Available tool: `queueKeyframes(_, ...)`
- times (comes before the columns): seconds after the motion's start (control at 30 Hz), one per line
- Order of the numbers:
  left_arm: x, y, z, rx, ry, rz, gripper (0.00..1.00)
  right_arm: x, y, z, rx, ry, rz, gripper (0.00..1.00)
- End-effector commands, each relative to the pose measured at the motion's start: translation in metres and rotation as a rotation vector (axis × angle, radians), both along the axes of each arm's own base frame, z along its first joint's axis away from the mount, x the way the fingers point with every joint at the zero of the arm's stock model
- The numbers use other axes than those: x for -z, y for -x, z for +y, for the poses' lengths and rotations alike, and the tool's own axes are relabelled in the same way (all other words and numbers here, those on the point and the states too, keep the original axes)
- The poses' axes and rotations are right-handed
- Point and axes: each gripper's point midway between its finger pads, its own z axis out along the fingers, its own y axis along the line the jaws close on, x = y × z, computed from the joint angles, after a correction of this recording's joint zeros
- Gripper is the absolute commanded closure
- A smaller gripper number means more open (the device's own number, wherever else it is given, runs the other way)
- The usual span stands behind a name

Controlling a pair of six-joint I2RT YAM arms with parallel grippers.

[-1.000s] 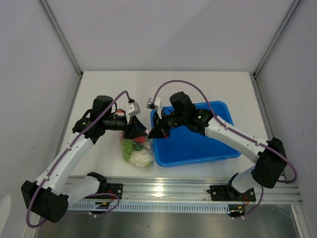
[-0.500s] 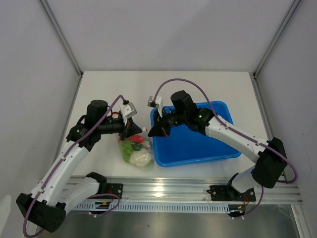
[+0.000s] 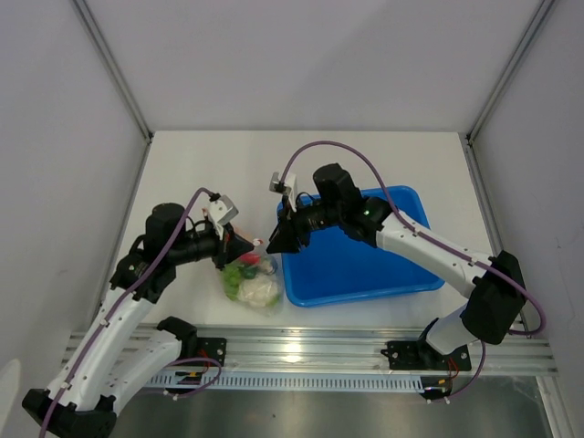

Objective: Place the food in the zip-top bag and seal the zipper
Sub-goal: Zip the zipper food storage bag at the center of the board.

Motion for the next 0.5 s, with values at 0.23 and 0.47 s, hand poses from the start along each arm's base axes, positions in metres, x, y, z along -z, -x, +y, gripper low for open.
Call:
queueKeyframes(0.23,-0.023,0.003,-0.002,-0.026,0.029,-0.005,0.99,-0.004,0.012,0.023,-0.029,-0.045,-0.055,0.48)
queueKeyframes(0.47,-0.026,0.01,0.004,-0.032,0.014,-0.02,0.99,0.0,0.006,0.035,-0.031,-0.056,-0.041,0.54)
